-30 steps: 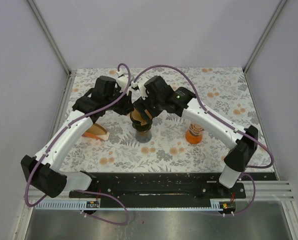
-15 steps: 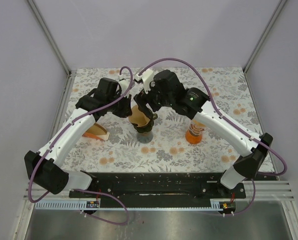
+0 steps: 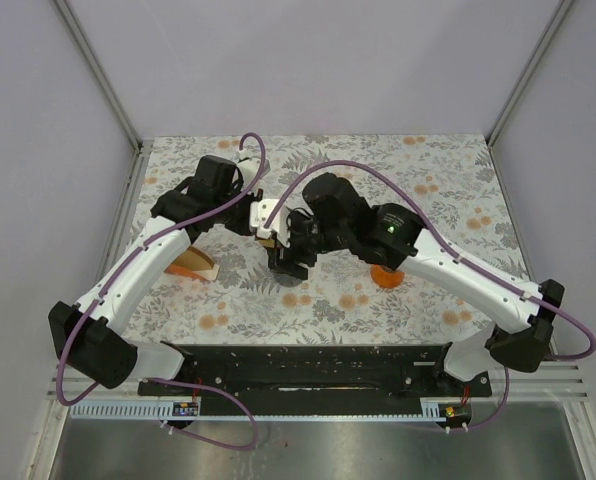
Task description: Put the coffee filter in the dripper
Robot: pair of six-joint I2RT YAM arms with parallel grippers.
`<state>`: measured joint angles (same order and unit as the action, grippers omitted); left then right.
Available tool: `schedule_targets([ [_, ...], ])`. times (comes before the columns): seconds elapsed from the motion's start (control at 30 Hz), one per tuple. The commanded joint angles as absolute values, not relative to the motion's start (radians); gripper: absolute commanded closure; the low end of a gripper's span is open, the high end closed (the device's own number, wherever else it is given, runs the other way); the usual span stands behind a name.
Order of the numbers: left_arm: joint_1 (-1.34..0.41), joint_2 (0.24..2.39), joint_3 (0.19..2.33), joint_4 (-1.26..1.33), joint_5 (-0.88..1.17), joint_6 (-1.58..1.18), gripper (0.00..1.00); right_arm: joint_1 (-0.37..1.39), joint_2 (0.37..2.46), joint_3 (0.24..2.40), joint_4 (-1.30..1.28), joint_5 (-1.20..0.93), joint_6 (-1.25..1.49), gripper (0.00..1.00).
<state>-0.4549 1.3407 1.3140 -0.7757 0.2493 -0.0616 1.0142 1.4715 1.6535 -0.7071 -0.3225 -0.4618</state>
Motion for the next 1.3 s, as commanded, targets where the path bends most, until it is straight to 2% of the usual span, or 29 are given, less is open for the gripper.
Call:
schedule_targets([
  [0.0,-0.456,1.327,1.348,-0.782,0.268,-0.066,0.85,1.037,1.529,1.651,-0.776,-0.247,-0.601,0.26],
  [0.13,-0.456,1.327,1.351,-0.782,0.270,-0.066,0.85,1.042,1.577,1.657,-0.779,-0.154,-0.638,0.19],
  [0.37,-0.456,1.328,1.353,-0.782,0.276,-0.067,0.85,1.042,1.680,1.710,-0.795,-0.104,-0.675,0.19],
  [0.43,-0.456,1.327,1.353,-0.782,0.276,-0.064,0.85,1.042,1.709,1.724,-0.819,-0.094,-0.683,0.23],
  [0.6,-0.456,1.319,1.354,-0.782,0.268,-0.060,0.85,1.043,1.762,1.736,-0.862,-0.058,-0.681,0.42],
  [0.83,-0.456,1.322,1.358,-0.782,0.282,-0.063,0.85,1.042,1.792,1.732,-0.842,-0.064,-0.687,0.73],
  [1.1,-0.456,1.310,1.348,-0.784,0.276,-0.057,0.85,1.042,1.790,1.723,-0.831,-0.074,-0.699,0.86],
  [1.27,-0.456,1.307,1.347,-0.782,0.272,-0.057,0.84,1.042,1.770,1.695,-0.808,-0.103,-0.707,0.98],
])
